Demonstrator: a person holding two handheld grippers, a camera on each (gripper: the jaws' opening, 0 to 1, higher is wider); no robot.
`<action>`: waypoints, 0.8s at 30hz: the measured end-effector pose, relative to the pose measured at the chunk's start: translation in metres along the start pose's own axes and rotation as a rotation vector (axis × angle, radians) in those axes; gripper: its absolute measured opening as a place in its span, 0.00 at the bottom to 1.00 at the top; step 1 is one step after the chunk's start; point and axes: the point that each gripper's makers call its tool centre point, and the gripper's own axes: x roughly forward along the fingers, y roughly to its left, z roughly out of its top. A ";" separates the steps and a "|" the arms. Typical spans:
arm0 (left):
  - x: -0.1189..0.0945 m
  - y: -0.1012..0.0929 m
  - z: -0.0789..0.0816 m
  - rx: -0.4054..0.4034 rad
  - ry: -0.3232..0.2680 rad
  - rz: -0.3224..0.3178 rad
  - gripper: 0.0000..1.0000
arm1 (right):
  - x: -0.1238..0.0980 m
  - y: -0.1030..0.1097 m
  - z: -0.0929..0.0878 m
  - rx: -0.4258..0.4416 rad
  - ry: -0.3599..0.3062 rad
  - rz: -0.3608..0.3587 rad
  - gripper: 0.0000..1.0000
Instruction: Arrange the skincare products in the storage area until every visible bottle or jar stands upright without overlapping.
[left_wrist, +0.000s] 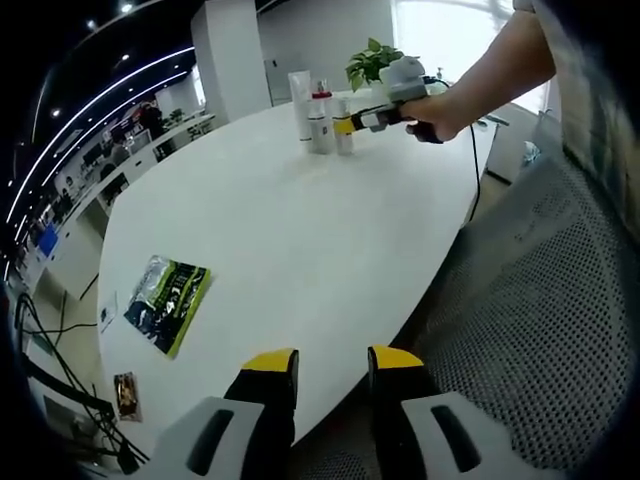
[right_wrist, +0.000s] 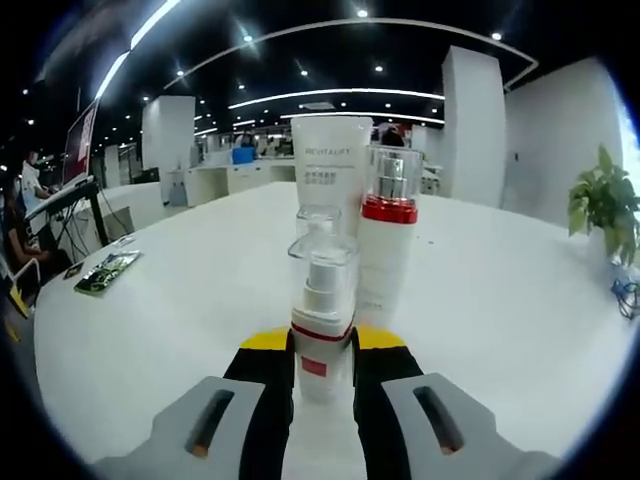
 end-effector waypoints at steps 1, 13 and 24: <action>0.000 0.000 0.000 0.000 -0.003 0.001 0.28 | 0.001 0.000 0.000 -0.007 0.004 0.003 0.19; 0.000 0.002 0.000 -0.002 0.001 0.004 0.28 | 0.013 -0.013 0.002 -0.014 0.013 -0.025 0.19; 0.000 0.002 -0.002 0.000 0.010 0.008 0.28 | 0.016 -0.022 0.003 -0.018 0.017 -0.041 0.19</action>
